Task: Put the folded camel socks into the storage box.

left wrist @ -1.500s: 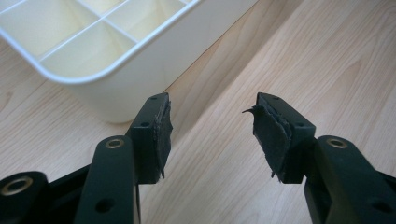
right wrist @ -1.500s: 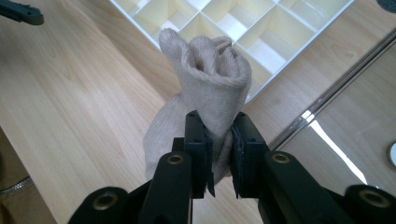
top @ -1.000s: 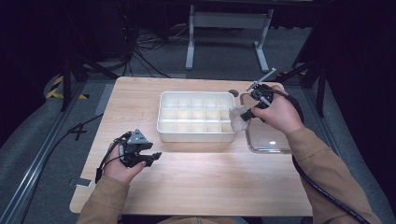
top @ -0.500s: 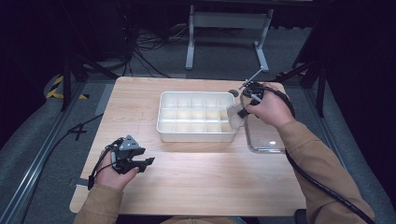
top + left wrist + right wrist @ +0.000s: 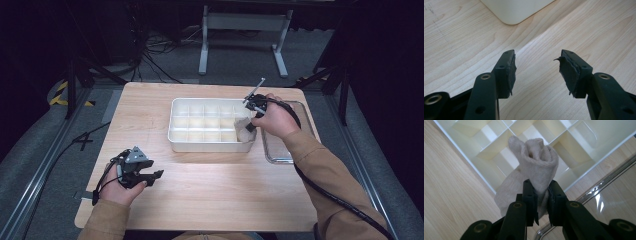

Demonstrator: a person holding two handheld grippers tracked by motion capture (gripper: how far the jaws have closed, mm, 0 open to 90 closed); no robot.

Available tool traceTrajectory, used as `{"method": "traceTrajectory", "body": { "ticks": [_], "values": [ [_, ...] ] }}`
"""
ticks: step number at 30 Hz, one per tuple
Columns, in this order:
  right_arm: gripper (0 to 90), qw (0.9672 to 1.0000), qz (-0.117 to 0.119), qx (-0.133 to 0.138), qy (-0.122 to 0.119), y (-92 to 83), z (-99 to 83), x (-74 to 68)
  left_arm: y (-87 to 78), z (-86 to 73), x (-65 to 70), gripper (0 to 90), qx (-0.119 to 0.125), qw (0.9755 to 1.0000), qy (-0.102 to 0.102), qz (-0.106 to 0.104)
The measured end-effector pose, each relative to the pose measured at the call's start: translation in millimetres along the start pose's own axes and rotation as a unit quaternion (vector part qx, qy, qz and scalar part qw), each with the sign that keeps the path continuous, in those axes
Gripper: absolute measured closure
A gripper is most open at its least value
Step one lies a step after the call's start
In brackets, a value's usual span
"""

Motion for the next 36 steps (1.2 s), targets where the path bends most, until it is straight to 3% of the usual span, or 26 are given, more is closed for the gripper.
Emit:
{"method": "traceTrajectory", "body": {
  "ticks": [10, 29, 36],
  "values": [
    [78.1, 0.9999, 0.005, -0.013, -0.001, 22.2, -2.7, -1.9, 1.4, 2.0, -0.3, 47.3, 0.001, 1.0, 0.003, -0.003],
    [77.2, 0.9992, -0.013, -0.038, -0.007, 49.2, -12.0, -2.4, 2.4, 3.3, -1.1, 47.2, 0.002, 1.0, 0.006, -0.002],
    [77.4, 0.9976, -0.03, -0.061, -0.017, 56.5, -13.4, -4.7, 3.3, 4.0, -0.4, 47.2, 0.006, 1.0, 0.004, -0.003]
  ]
}}
Point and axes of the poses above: each handheld gripper's, and its own axes: y roughly forward along the jaws, z roughly out of its top, x roughly to its right, the point moved 7 cm from there along y, roughly forward along the jaws, and after that the axes turned 7 degrees about y, right-handed, at the moved point
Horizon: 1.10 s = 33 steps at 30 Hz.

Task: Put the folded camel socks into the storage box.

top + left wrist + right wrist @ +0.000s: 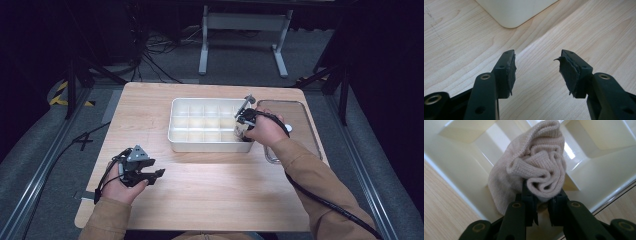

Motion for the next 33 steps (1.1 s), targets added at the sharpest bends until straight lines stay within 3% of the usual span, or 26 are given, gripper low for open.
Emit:
{"method": "traceTrajectory", "body": {
  "ticks": [10, 16, 24, 29, 33],
  "values": [
    [76.5, 0.9997, -0.02, -0.01, -0.006, 1.0, 0.5, -1.6, -0.8, 0.2, 0.1, 47.2, -0.002, 1.0, 0.001, 0.0],
    [71.3, 0.9998, 0.01, 0.013, 0.014, -3.1, -1.3, -1.6, 0.2, 1.4, -0.2, 47.2, 0.002, 1.0, -0.003, -0.001],
    [63.4, 0.9985, 0.027, 0.04, 0.028, -21.6, -1.4, -1.7, 1.9, 5.1, -0.4, 47.2, 0.003, 1.0, 0.0, -0.005],
    [64.0, 0.9975, 0.028, 0.056, 0.034, -39.1, -1.6, 1.2, 2.8, 9.2, -1.4, 47.2, 0.008, 0.9999, 0.003, -0.008],
    [64.3, 0.9975, 0.023, 0.064, 0.016, -53.1, -0.7, 3.9, 4.5, 10.8, -1.0, 47.2, 0.007, 0.9999, 0.004, -0.011]
  ]
}}
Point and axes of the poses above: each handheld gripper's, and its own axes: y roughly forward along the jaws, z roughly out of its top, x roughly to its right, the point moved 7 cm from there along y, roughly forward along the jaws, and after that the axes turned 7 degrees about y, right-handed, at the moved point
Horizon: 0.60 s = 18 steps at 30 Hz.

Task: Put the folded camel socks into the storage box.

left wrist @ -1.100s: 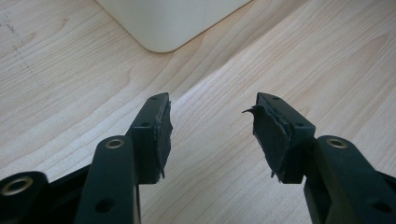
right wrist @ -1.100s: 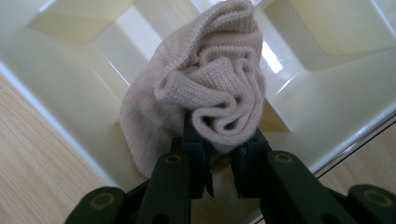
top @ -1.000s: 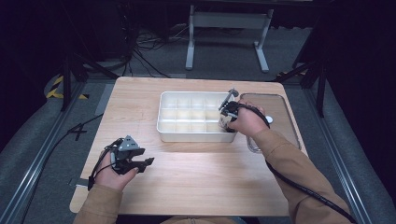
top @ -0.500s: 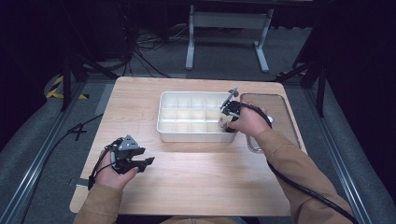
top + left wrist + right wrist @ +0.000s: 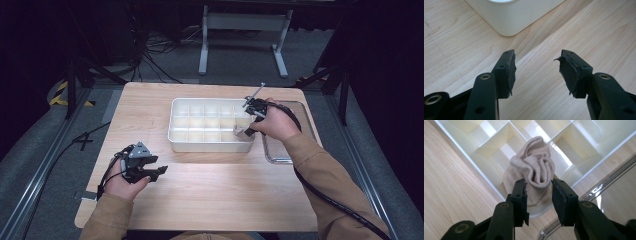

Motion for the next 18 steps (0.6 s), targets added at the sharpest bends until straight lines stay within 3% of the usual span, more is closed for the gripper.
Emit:
{"method": "traceTrajectory", "body": {
  "ticks": [6, 9, 10, 15, 16, 18],
  "values": [
    [62.7, 0.9979, 0.004, 0.008, -0.065, -7.4, 11.2, -4.2, -1.4, -1.8, 0.3, 47.2, -0.001, 1.0, -0.003, 0.0],
    [62.9, 0.9965, 0.006, 0.006, -0.083, -4.1, 16.7, -6.5, -3.1, -4.5, -1.4, 47.2, -0.001, 1.0, 0.002, 0.006],
    [63.9, 0.9961, 0.006, 0.004, -0.088, -2.0, 17.9, -7.3, -3.9, -6.1, -0.6, 47.2, -0.002, 1.0, -0.005, 0.006],
    [73.2, 0.9942, 0.009, -0.025, -0.105, 10.0, 18.3, -10.3, -6.5, -9.2, -0.9, 47.2, -0.003, 0.9999, -0.006, 0.009],
    [79.6, 0.9934, 0.009, -0.036, -0.108, 17.1, 16.9, -10.2, -7.7, -10.4, -1.3, 47.1, -0.002, 0.9999, -0.007, 0.011],
    [83.5, 0.9926, 0.007, -0.044, -0.113, 20.6, 15.5, -9.1, -8.3, -11.2, -0.9, 47.1, -0.003, 0.9999, -0.012, 0.012]
  ]
}}
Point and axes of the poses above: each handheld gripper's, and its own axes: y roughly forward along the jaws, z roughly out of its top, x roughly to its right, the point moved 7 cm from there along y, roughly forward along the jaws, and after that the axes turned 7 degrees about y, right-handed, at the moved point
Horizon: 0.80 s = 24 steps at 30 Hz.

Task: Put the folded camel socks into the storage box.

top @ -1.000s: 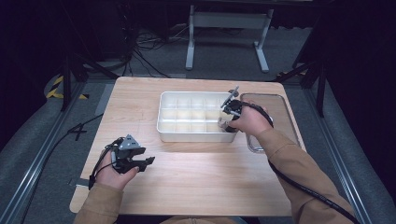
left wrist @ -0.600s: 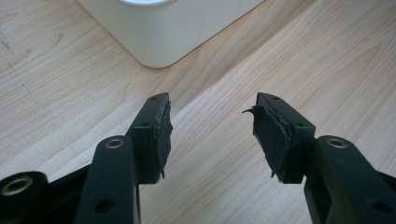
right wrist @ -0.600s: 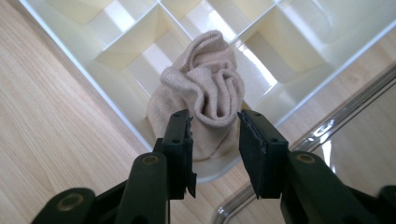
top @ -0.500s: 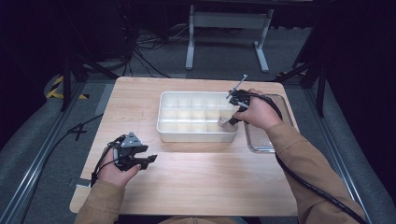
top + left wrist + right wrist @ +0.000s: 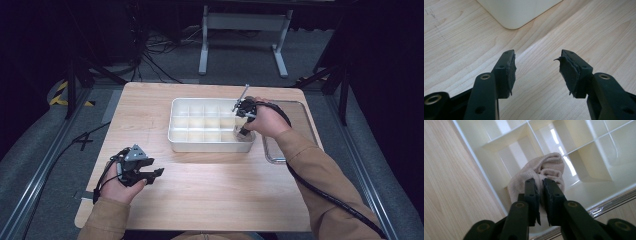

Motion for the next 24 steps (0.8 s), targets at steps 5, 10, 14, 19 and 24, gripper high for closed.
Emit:
{"method": "traceTrajectory", "body": {
  "ticks": [5, 10, 14, 19, 24],
  "values": [
    [85.5, 0.9998, 0.004, -0.02, -0.001, 8.9, -5.4, -0.2, 0.0, -1.0, 0.7, 47.1, -0.006, 1.0, 0.0, -0.002],
    [85.9, 0.9996, 0.004, -0.029, -0.005, 15.9, -9.0, 0.6, 1.2, -0.5, 0.0, 47.1, -0.003, 1.0, 0.004, 0.0],
    [86.1, 0.9993, 0.006, -0.037, 0.0, 23.9, -13.1, 1.2, 2.1, 0.1, 0.5, 47.1, -0.001, 1.0, 0.003, -0.002],
    [86.1, 0.9989, 0.006, -0.047, -0.002, 33.0, -15.0, 1.5, 2.0, 0.2, 1.0, 47.2, -0.003, 1.0, 0.001, -0.002],
    [86.0, 0.9984, 0.003, -0.056, 0.002, 40.8, -15.6, 1.5, 2.5, 0.3, 1.0, 47.1, -0.003, 1.0, 0.001, -0.003]
  ]
}}
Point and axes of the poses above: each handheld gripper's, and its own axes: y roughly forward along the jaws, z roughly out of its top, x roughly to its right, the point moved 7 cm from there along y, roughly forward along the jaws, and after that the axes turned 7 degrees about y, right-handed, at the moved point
